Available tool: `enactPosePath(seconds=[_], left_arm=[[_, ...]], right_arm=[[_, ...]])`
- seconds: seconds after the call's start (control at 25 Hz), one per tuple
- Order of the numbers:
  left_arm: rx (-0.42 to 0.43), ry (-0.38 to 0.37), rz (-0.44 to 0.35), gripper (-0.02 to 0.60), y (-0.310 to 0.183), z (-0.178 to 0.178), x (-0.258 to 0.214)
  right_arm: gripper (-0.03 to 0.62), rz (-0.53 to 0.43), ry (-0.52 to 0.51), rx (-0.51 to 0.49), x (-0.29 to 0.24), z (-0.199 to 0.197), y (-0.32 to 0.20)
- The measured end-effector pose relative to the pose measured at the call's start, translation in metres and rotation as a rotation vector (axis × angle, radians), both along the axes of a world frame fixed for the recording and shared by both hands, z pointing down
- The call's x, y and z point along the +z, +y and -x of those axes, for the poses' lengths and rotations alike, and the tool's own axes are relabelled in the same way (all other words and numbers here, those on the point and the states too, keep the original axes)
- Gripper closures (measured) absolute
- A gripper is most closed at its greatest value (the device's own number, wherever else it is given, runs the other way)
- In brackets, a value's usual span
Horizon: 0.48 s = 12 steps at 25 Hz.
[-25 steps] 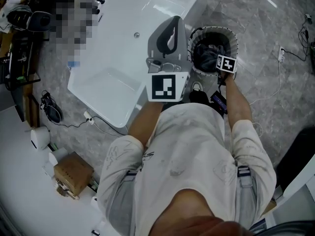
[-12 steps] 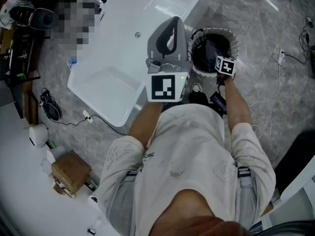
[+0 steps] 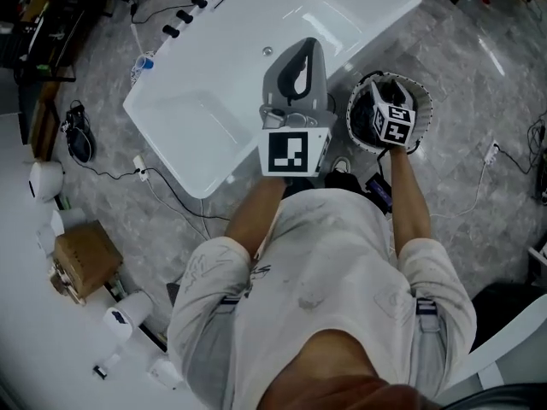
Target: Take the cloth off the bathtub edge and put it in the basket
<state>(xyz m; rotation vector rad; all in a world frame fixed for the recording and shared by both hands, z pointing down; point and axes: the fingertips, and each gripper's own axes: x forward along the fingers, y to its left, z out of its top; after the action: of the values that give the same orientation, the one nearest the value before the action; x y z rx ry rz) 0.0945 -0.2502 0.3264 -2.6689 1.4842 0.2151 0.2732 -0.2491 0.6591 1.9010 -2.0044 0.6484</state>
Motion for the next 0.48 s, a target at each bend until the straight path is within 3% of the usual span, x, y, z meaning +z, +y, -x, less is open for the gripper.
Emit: enactPosePath(seconds=[0.16, 0.48], left_arm=[[-0.106, 0.009, 0.003, 0.580, 0.003, 0.058, -0.001], [-0.292, -0.006, 0.005, 0.580, 0.006, 0.160, -0.001]], right_arm=[[0.353, -0.153, 0.049, -0.122, -0.066, 0.056, -0.016], [0.356, -0.432, 0.049, -0.327, -0.209, 0.169, -0.033]])
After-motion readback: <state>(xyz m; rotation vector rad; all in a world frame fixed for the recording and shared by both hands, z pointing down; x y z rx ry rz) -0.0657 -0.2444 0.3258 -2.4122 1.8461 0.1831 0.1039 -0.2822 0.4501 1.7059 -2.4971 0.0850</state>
